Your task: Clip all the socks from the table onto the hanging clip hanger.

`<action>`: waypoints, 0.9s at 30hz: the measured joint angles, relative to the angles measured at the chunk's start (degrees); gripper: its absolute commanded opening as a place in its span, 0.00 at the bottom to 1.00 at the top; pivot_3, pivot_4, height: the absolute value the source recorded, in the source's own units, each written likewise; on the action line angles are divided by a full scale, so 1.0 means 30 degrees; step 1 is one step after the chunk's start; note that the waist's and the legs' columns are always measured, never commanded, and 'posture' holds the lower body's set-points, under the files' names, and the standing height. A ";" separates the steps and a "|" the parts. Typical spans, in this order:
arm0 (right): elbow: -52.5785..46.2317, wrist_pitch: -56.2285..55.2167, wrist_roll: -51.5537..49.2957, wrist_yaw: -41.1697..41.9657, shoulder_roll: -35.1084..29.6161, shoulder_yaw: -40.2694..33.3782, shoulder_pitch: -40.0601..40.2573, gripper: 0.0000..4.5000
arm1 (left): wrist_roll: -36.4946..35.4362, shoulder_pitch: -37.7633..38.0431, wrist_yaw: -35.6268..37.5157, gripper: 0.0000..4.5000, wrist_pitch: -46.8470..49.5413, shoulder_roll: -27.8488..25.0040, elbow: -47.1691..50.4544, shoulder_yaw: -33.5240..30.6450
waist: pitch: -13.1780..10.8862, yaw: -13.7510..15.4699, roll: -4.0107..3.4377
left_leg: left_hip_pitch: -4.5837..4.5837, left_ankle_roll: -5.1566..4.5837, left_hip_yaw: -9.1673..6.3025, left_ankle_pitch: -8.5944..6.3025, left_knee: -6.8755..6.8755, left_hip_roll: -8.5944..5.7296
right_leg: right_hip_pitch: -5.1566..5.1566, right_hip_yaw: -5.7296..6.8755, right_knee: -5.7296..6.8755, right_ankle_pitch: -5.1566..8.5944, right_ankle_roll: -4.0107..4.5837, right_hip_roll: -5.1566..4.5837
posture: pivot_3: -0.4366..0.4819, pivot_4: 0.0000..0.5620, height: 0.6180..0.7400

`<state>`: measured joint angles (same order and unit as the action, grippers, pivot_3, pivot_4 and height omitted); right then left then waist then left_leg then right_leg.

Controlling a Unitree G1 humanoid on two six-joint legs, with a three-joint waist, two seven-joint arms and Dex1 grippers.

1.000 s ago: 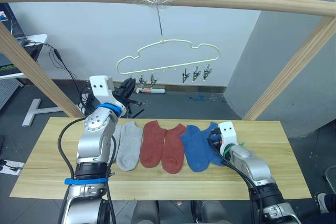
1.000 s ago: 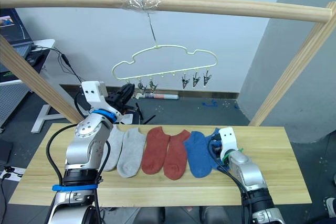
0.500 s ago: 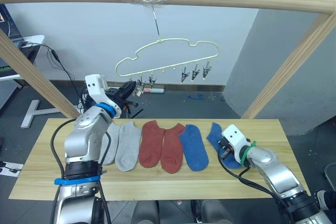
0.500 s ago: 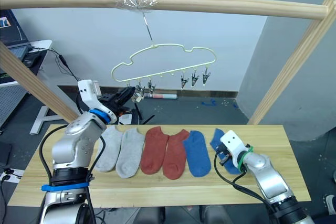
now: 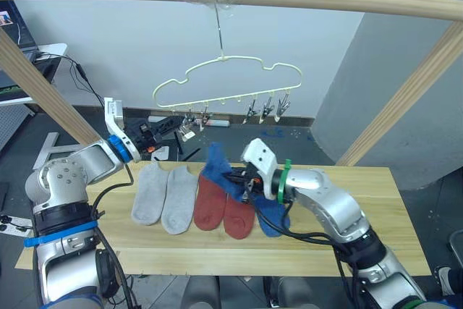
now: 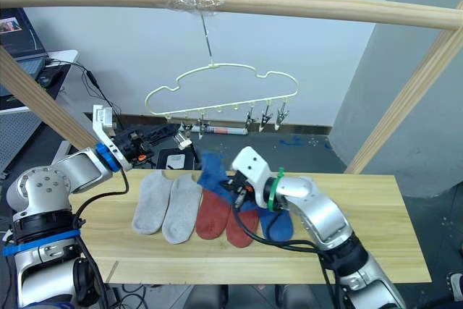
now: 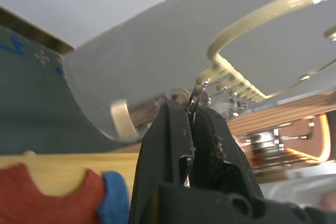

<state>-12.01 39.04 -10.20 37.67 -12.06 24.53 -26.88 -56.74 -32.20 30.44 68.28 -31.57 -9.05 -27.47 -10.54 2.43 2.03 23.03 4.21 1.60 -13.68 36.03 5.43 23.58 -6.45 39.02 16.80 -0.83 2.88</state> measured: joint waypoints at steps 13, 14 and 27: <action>0.2117 -0.0844 0.0255 -0.0013 0.1412 0.0526 -0.1919 0.00 | -0.2042 0.0203 -0.1618 0.00 0.1409 0.0594 0.0684 -0.0588 | -0.0086 0.0269 0.0040 | 0.0022 0.0018 -0.0008 0.0000 -0.0005 0.0006 | 0.0023 0.0017 0.0009 -0.0006 0.0018 -0.0010 | 0.76 0.35 1.00; 0.2169 -0.0905 0.0275 -0.0011 0.1468 0.0528 -0.1987 0.00 | -0.2085 0.0204 -0.1686 0.00 0.1427 0.0598 0.0688 -0.0607 | -0.0095 0.0269 0.0056 | 0.0022 0.0018 -0.0011 0.0000 -0.0006 0.0008 | 0.0023 0.0021 0.0009 -0.0006 0.0018 -0.0010 | 0.76 0.35 1.00; 0.2898 -0.1675 0.1125 -0.0016 0.1538 0.0561 -0.2233 0.00 | -0.3008 0.0284 -0.2066 0.00 0.1855 0.0587 0.0999 -0.0655 | -0.0117 0.0289 0.0070 | 0.0249 0.0122 -0.0094 0.0049 0.0017 0.0013 | 0.0200 0.0121 0.0022 -0.0011 0.0027 -0.0019 | 0.75 0.35 1.00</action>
<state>-3.31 34.02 -6.83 37.62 -7.45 26.21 -33.58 -65.77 -31.35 24.24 73.84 -29.81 -6.05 -29.43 -10.89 3.30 2.24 23.77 4.58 1.32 -13.53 36.08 5.47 24.18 -6.08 39.08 16.77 -0.75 2.82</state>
